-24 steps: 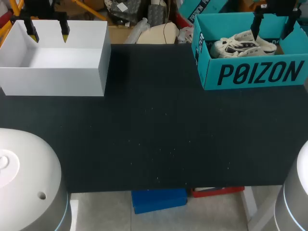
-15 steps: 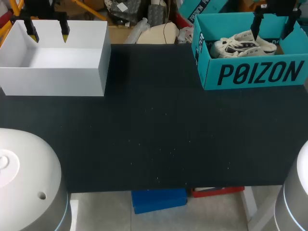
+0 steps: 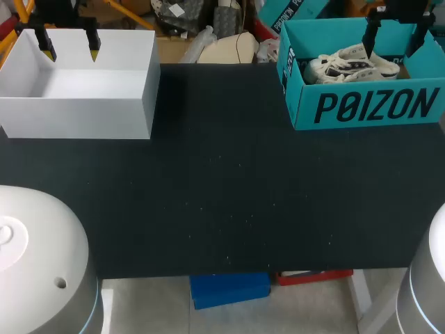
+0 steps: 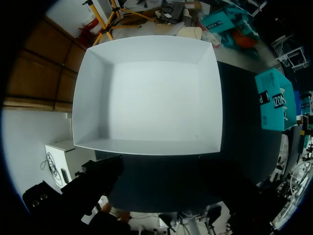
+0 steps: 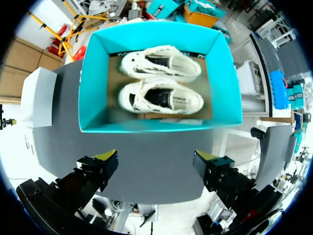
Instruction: Take the shoe out of the shoebox, open the shoe tongue, remove and reinsert the insole, then place the shoe into the shoebox
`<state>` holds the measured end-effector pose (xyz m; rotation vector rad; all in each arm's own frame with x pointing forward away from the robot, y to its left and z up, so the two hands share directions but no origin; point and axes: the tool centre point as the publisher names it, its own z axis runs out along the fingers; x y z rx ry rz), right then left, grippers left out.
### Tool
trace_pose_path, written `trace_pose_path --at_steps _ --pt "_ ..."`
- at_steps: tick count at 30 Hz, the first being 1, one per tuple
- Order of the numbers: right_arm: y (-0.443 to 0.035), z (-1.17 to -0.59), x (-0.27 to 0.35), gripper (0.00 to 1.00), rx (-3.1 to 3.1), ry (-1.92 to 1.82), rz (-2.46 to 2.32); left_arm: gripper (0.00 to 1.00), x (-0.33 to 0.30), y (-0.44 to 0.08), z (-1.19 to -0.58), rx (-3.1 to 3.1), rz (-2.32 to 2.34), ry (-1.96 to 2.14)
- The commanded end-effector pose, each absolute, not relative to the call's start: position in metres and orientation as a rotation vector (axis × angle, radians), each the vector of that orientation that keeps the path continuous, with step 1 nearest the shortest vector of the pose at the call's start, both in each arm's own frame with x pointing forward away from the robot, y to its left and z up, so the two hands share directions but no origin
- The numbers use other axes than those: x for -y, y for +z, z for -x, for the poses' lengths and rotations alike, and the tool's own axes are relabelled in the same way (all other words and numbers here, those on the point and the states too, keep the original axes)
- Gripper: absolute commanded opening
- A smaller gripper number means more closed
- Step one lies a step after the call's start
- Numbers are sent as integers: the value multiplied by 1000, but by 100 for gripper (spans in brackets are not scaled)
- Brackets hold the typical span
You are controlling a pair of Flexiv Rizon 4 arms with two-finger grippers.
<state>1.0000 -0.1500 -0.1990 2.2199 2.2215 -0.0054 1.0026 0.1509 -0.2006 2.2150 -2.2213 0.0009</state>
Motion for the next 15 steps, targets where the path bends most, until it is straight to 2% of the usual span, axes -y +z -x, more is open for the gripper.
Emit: trace_pose_path --at_steps 1,3,5,7,9,15 --pt "-199 -1000 150 100 -2222 -3 -2221 100 -150 -200 -1002 2220 -2218 -3" --pt "-200 -1001 148 100 -2275 -33 -2131 100 -150 -200 -1002 2220 -2218 -3" --pt "-200 -1004 142 100 -2484 -42 -1841 100 -150 -200 -1002 2220 -2218 -3" --pt "-196 -1007 138 100 -2630 -84 -1415 100 -150 -200 -1002 2220 -2218 -3" --pt "-189 -1001 129 100 -2825 39 -843 100 -150 -200 -1002 2220 -2218 -3" --pt "-189 -1001 129 100 -2825 39 -843 100 -150 -200 -1002 2220 -2218 -3"
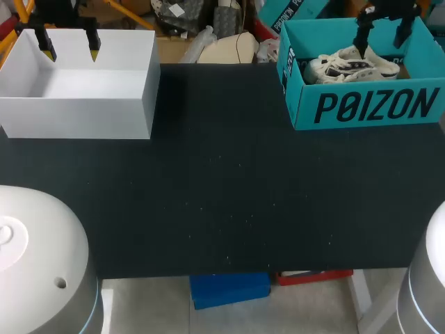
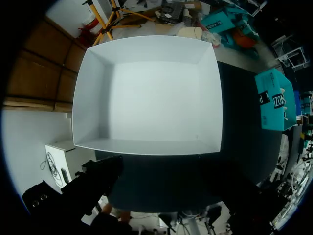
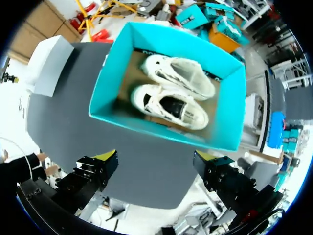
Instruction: Take the shoe out of the shoebox, open the shoe tongue, remove and reinsert the insole, then place the shoe into the shoebox
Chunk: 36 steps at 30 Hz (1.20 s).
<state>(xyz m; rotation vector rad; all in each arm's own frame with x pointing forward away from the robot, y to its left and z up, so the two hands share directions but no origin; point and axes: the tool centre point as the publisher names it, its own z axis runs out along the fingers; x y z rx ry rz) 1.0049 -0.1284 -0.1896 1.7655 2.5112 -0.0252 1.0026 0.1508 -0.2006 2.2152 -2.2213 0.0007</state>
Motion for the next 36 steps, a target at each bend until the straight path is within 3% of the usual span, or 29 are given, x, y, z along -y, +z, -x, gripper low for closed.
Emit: trace_pose_path --at_steps 1,13,19,21,22,28,36 --pt "-189 -1001 129 100 -2825 39 -843 100 -150 -200 -1002 2220 -2218 -3" --pt "-189 -1001 129 100 -2825 39 -843 100 -150 -200 -1002 2220 -2218 -3" --pt "-196 -1030 134 100 -2969 77 -468 100 -150 -200 -1002 2220 -2218 -3" --pt "-202 -1040 136 46 -3030 77 -345 100 -150 -200 -1002 2220 -2218 -3" --pt "-205 -1045 137 41 -3050 79 -299 100 -150 -200 -1002 2220 -2218 -3" --pt "-228 -1081 147 49 -3114 42 -22 100 -150 -200 -1002 2220 -2218 -3" --pt "-265 -1107 167 48 -3142 -31 82 100 -150 -200 -1002 2220 -2218 -3"
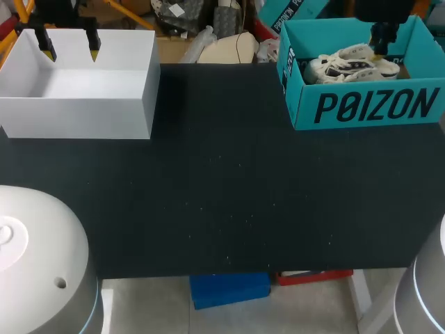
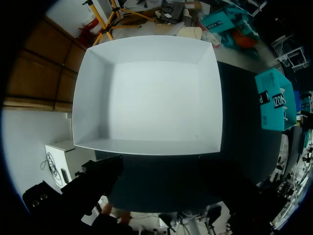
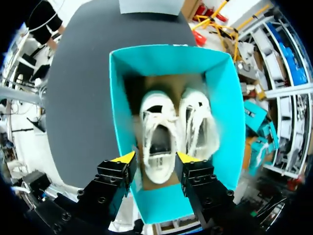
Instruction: Take the shoe out of the shoebox, open the shoe tongue, remove and reinsert the insole, then place the shoe into the shoebox
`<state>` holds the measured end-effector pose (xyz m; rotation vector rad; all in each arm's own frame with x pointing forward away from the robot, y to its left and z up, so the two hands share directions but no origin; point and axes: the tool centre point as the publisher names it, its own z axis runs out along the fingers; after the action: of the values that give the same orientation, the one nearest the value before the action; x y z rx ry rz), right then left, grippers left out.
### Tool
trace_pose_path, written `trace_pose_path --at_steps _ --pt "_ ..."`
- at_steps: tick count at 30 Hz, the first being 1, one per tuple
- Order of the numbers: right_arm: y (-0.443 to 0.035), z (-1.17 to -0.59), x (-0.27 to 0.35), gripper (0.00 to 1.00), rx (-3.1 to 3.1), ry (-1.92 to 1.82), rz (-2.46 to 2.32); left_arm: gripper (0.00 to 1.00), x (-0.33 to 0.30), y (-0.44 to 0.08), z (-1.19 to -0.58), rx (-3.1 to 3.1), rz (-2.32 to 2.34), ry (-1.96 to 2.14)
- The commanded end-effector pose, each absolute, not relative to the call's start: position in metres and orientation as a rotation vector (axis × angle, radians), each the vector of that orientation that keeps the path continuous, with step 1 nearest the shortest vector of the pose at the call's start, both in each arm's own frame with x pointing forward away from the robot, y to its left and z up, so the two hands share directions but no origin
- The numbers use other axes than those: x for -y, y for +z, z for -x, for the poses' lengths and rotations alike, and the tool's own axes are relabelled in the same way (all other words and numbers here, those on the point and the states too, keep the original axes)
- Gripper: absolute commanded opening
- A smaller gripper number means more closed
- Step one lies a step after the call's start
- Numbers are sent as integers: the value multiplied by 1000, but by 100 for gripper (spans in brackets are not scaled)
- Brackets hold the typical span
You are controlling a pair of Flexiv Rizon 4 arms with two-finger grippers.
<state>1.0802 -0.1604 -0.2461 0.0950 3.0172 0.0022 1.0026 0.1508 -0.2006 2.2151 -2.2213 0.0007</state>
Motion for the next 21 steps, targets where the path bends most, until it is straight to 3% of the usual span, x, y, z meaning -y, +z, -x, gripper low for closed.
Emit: trace_pose_path --at_steps 1,21 --pt "-271 -1108 169 51 -3143 -34 99 100 -150 -200 -1002 2220 -2218 -3" --pt "-339 -1131 184 48 -3138 -54 20 100 -150 -200 -1002 2220 -2218 -3"
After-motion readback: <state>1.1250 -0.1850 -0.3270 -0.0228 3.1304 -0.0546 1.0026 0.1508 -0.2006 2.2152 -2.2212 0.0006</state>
